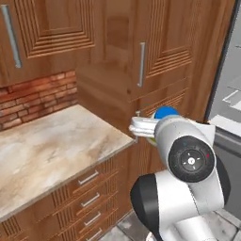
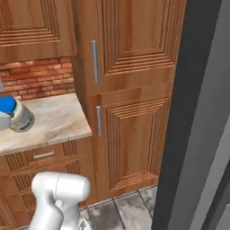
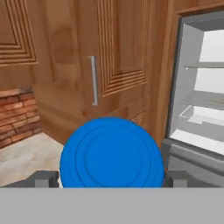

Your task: Place the mayonnaise and mayonnaise from the counter to the top shelf of the fridge. If the existing items in the fridge are on the top shelf, move them to other shelves.

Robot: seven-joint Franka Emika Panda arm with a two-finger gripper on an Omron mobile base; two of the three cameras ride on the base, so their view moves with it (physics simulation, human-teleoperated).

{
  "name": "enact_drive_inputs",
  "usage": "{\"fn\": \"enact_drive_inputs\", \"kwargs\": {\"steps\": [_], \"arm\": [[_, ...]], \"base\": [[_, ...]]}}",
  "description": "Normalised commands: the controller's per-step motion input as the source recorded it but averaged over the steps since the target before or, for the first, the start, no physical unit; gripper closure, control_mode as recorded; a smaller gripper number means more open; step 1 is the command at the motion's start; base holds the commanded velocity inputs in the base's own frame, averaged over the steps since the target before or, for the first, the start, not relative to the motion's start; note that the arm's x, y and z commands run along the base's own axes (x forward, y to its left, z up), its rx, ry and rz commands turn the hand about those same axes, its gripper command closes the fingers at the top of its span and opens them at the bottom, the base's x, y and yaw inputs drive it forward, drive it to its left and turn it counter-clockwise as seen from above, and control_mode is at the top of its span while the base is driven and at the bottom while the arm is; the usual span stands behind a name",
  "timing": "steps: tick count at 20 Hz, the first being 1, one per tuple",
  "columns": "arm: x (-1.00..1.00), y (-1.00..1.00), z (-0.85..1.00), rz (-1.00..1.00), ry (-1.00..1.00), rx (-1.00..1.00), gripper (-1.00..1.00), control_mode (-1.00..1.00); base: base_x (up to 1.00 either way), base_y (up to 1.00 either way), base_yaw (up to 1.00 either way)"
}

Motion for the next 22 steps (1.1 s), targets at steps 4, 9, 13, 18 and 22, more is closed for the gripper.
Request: {"fn": "enact_drive_inputs", "kwargs": {"steps": [4, 9, 13, 18, 22], "arm": [[0.0, 0.0, 0.0, 0.0, 0.0, 0.0, 1.0, 1.0], [0.0, 0.0, 0.0, 0.0, 0.0, 0.0, 1.0, 1.0], [0.0, 0.0, 0.0, 0.0, 0.0, 0.0, 1.0, 1.0], [0.0, 0.0, 0.0, 0.0, 0.0, 0.0, 1.0, 1.0], [0.0, 0.0, 0.0, 0.0, 0.0, 0.0, 1.0, 1.0]], "base": [[-0.34, -0.37, -0.71], [0.03, -0.32, -0.7], [0.5, 0.07, -0.5], [0.76, 0.42, -0.34], [0.55, 0.06, -0.32]]}}
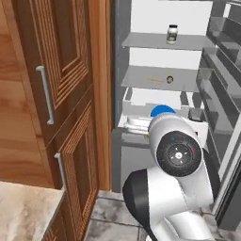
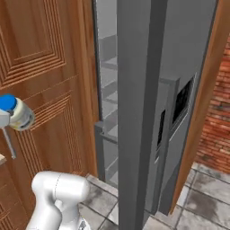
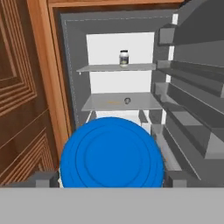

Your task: Place the mayonnaise and mayonnaise from the counter to the top shelf of the fridge. If the existing items in the fridge are on the top shelf, move them to other shelves.

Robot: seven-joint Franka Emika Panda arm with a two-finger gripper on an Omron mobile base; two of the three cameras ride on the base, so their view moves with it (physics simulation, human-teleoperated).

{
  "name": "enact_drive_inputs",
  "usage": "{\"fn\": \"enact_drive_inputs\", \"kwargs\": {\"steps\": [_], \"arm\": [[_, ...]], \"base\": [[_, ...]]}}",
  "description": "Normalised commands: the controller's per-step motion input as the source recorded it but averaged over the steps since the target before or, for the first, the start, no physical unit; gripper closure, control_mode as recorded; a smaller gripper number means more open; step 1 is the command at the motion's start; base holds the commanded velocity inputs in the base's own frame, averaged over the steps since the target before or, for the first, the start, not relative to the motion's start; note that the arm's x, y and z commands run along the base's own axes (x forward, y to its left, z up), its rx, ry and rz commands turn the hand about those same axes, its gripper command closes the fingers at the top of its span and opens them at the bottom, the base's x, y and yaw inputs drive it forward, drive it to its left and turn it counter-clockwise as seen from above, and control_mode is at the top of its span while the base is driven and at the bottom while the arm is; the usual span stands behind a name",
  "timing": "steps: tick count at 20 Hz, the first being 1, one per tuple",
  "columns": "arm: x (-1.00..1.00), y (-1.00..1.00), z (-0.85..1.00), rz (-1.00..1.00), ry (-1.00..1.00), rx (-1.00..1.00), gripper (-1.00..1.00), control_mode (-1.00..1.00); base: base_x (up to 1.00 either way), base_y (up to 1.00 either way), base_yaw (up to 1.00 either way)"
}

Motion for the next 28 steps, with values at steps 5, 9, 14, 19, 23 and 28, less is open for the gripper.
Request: {"fn": "enact_drive_inputs", "kwargs": {"steps": [5, 9, 14, 19, 23, 28], "arm": [[0.0, 0.0, 0.0, 0.0, 0.0, 0.0, 1.0, 1.0], [0.0, 0.0, 0.0, 0.0, 0.0, 0.0, 1.0, 1.0], [0.0, 0.0, 0.0, 0.0, 0.0, 0.0, 1.0, 1.0], [0.0, 0.0, 0.0, 0.0, 0.0, 0.0, 1.0, 1.0], [0.0, 0.0, 0.0, 0.0, 0.0, 0.0, 1.0, 1.0], [0.0, 0.0, 0.0, 0.0, 0.0, 0.0, 1.0, 1.0]], "base": [[0.47, 0.07, -0.41], [0.61, 0.37, -0.39], [0.59, 0.7, -0.38], [0.65, 0.4, -0.31], [0.67, 0.03, -0.18], [0.56, -0.06, -0.11]]}}
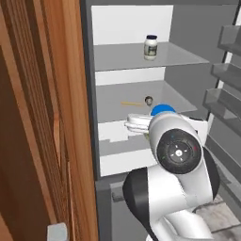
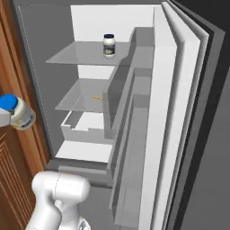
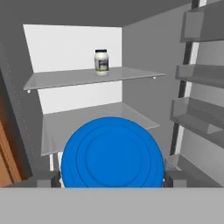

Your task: Place the mayonnaise and mayonnaise from the counter to the top shelf of the fridge. If the existing items in the fridge are on the top shelf, move them to other shelves.

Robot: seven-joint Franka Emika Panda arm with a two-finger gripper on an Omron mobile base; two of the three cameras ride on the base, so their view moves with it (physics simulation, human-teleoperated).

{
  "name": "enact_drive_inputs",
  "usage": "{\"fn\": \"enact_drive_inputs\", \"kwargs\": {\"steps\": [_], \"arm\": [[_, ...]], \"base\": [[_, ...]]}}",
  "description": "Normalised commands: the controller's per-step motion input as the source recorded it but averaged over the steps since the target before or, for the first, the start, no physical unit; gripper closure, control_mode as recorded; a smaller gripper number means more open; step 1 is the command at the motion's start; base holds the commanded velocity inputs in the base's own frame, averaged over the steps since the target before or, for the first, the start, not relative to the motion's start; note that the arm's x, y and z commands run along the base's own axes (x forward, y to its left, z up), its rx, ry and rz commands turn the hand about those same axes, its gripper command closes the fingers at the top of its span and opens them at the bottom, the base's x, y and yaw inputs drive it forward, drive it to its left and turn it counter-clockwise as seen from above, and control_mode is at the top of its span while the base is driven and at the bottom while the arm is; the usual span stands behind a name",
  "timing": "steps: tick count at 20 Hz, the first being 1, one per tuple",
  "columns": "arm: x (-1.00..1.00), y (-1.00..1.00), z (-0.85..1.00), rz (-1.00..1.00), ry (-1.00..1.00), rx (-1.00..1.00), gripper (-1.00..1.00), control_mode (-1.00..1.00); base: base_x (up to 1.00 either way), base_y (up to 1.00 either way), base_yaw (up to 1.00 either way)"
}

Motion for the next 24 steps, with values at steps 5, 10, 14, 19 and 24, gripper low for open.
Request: {"fn": "enact_drive_inputs", "kwargs": {"steps": [5, 10, 14, 19, 24], "arm": [[0.0, 0.0, 0.0, 0.0, 0.0, 0.0, 1.0, 1.0], [0.0, 0.0, 0.0, 0.0, 0.0, 0.0, 1.0, 1.0], [0.0, 0.0, 0.0, 0.0, 0.0, 0.0, 1.0, 1.0], [0.03, -0.04, 0.44, 0.0, 0.0, 0.0, 1.0, -1.0], [0.0, -0.23, 0.72, 0.0, 0.0, 0.0, 1.0, -1.0]], "base": [[0.63, 0.0, -0.06], [0.59, 0.0, -0.02], [0.52, 0.0, -0.01], [0.07, -0.01, 0.0], [0.0, 0.0, 0.0]]}}
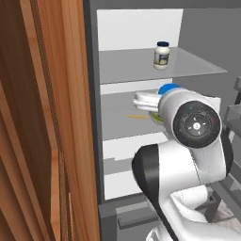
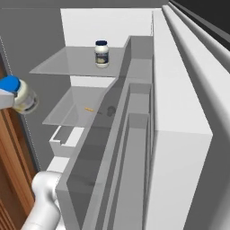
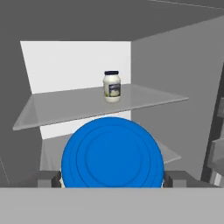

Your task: Place the mayonnaise and mayonnaise from the counter to the top shelf of the fridge. If the existing items in the fridge are on the top shelf, move them to other shelves.

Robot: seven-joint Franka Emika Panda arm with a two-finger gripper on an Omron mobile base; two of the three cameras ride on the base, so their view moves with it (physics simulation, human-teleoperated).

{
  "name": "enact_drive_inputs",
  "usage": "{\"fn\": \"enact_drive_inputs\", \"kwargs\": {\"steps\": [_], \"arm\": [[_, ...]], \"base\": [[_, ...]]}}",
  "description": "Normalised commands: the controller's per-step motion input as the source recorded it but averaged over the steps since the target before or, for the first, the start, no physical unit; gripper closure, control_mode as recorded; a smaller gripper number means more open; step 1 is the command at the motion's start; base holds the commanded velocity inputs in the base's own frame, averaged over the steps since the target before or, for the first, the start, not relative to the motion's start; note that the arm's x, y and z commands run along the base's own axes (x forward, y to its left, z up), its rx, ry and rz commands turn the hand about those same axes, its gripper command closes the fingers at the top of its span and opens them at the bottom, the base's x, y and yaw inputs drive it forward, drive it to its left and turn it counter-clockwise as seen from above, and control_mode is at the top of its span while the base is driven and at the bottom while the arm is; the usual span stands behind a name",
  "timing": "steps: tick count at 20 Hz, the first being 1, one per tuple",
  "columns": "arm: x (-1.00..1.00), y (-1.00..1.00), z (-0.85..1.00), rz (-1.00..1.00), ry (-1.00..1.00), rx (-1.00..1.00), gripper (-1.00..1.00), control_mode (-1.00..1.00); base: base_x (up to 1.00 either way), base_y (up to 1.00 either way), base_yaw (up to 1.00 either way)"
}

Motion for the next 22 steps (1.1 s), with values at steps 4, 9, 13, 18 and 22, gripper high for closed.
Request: {"fn": "enact_drive_inputs", "kwargs": {"steps": [4, 9, 13, 18, 22], "arm": [[0.0, -0.31, 0.61, 0.0, 0.0, 0.0, 1.0, -1.0], [0.21, -0.39, 0.24, 0.0, 0.03, 0.0, 1.0, -1.0], [0.64, -0.13, 0.0, 0.03, 0.0, -0.04, 1.0, -1.0], [0.84, 0.0, 0.0, 0.04, -0.06, -0.07, 1.0, -1.0], [0.87, 0.0, 0.0, 0.04, -0.05, -0.03, 1.0, -1.0]], "base": [[0.0, 0.0, 0.0], [0.0, 0.0, 0.0], [0.0, 0.0, 0.0], [0.0, 0.0, 0.0], [0.0, 0.0, 0.0]]}}
